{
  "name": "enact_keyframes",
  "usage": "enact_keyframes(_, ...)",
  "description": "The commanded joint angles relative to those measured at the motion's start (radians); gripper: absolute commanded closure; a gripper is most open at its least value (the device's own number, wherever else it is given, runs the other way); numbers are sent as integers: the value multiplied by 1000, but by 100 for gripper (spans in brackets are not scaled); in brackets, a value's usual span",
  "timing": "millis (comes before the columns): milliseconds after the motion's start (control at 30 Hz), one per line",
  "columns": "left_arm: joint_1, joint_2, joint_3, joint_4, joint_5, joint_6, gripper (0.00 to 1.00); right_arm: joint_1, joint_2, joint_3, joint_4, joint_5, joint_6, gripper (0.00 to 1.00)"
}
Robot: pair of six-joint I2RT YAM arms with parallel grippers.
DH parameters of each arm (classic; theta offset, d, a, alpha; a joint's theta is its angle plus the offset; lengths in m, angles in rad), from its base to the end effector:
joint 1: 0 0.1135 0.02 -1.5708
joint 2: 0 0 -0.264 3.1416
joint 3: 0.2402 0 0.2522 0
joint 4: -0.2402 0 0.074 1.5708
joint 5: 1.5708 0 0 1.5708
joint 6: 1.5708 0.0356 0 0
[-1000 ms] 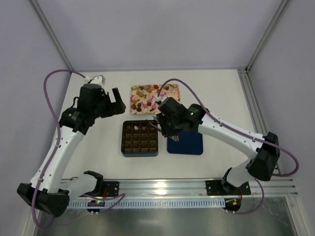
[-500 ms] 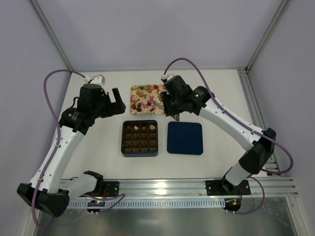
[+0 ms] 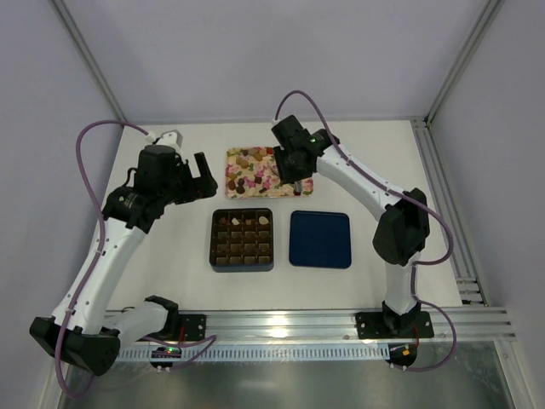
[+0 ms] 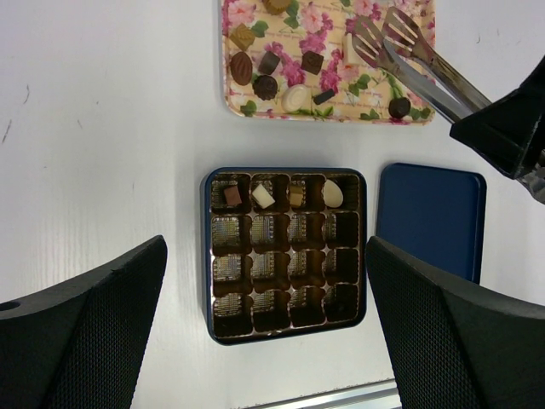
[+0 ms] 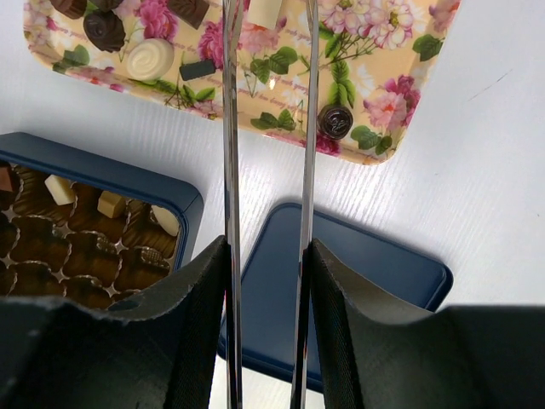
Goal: Pack the chocolate
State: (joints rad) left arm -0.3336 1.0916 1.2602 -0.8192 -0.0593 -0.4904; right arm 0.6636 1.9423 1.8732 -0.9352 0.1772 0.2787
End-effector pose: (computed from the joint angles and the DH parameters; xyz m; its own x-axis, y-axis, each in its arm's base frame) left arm 0.2056 -0.0690 0.3817 -0.6378 -0.2765 -0.7188 -0.0205 0.9391 -0.3431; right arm 0.3370 0.2555 0.3104 -0.7854 -0.2703 -0.5569 -0.3284 0.9445 0.0046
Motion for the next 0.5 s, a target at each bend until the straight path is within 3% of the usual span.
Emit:
enact_keyframes(0, 1, -2, 19, 18, 1, 10, 4, -1, 12, 61, -7, 8, -6, 56)
enact_keyframes(467, 1, -10, 7, 22, 0, 13, 4, -1, 58, 43, 15, -16, 7, 56)
